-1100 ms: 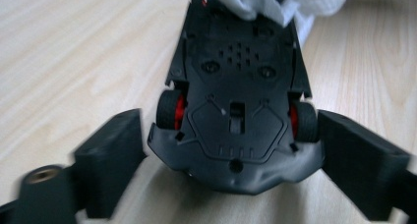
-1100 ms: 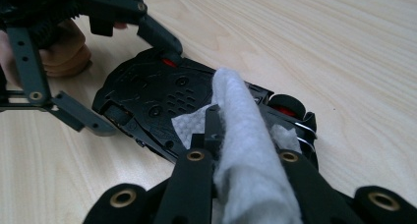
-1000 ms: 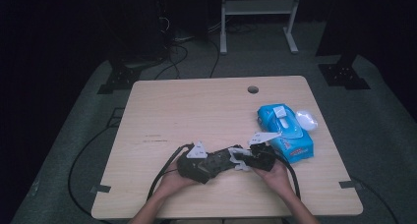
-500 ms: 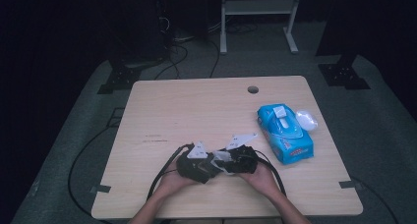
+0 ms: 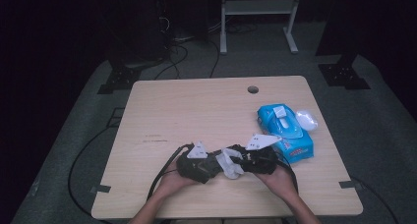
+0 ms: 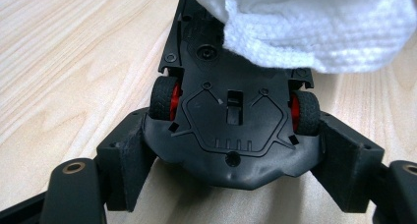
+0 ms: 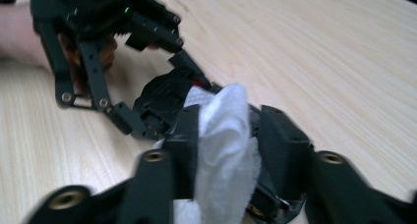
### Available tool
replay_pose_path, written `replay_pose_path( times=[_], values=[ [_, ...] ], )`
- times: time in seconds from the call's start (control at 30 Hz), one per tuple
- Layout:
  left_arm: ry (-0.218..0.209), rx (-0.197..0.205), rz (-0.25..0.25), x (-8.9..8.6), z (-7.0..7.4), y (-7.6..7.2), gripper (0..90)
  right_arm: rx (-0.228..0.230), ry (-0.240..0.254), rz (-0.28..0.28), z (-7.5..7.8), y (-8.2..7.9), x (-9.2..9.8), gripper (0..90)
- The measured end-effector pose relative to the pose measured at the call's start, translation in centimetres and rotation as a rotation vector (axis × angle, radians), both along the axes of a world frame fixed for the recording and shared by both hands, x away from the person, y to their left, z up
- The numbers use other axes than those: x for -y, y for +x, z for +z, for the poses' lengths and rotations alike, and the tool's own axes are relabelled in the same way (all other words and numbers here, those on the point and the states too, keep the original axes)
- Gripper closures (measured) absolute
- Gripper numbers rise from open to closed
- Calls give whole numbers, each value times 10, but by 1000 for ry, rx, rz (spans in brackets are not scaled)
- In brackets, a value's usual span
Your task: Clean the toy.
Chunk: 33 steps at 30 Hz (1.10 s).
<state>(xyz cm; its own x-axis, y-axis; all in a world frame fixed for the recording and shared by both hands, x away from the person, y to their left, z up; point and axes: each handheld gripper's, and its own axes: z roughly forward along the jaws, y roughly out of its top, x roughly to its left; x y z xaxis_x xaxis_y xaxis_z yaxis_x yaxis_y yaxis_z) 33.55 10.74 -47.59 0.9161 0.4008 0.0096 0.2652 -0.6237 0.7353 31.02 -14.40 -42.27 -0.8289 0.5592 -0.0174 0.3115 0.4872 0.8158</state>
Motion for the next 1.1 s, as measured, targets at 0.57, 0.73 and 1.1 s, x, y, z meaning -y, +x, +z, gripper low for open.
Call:
replay_pose_path(
  times=[0.57, 0.73, 1.1],
  values=[
    [-15, -15, 5, -1, 0, 1, 236, -7, -97, 63, -20, 7, -26, 663],
    [-11, -16, 10, -2, 1, 2, 237, -92, -12, 44, -29, 18, -22, 652],
    [-28, -8, 14, -2, 2, 1, 238, -142, 64, 63, -30, 17, -34, 821]
  ],
)
